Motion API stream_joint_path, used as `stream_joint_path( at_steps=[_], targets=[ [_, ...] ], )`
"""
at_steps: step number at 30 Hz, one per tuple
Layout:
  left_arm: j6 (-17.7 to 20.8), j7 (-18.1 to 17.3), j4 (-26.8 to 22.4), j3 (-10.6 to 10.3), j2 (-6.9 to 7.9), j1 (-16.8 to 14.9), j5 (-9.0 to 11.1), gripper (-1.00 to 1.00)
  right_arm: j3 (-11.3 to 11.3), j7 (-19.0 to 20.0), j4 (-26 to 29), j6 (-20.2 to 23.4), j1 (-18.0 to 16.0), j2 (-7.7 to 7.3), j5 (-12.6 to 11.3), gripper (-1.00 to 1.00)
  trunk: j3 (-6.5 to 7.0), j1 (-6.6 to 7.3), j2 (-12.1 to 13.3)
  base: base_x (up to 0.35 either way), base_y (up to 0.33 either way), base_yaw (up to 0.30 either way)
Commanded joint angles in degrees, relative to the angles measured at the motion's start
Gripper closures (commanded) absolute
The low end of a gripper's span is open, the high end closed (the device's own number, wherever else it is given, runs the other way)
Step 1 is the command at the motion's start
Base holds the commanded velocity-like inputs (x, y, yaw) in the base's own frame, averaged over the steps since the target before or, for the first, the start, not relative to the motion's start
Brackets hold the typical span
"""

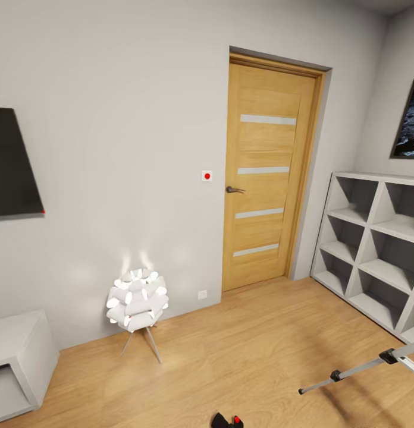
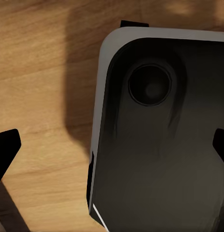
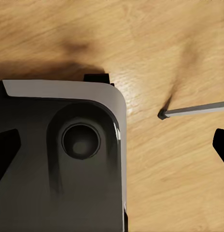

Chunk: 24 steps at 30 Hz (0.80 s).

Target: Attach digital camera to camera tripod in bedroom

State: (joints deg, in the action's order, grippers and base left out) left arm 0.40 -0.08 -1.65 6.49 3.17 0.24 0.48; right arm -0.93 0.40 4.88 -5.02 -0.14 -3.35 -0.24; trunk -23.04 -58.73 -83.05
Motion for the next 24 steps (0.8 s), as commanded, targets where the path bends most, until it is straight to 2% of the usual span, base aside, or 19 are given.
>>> stream_joint_path(
  at_steps=[1, 9, 24],
  targets=[
    [0.0, 0.0, -0.1, 0.4, -0.01, 0.0, 0.0, -1.00, -0.1, 0.0, 0.0, -0.2, 0.0, 0.00, 0.0, -1.00, -0.05, 0.00, 0.0, 0.005, -0.002, -0.075],
    [0.0, 0.0, -0.1, 0.4, -0.01, 0.0, 0.0, -1.00, 0.0, 0.1, 0.0, -0.2, 0.0, 0.01, 0.0, -1.00, -0.05, 0.00, 0.0, 0.002, -0.001, -0.159],
    [0.0, 0.0, -0.1, 0.3, -0.01, 0.0, 0.0, -1.00, 0.3, 0.0, -0.1, -0.3, 0.0, -0.06, 0.2, -1.00, -0.05, 0.00, 0.0, 0.000, 0.000, -0.011]
  ],
)
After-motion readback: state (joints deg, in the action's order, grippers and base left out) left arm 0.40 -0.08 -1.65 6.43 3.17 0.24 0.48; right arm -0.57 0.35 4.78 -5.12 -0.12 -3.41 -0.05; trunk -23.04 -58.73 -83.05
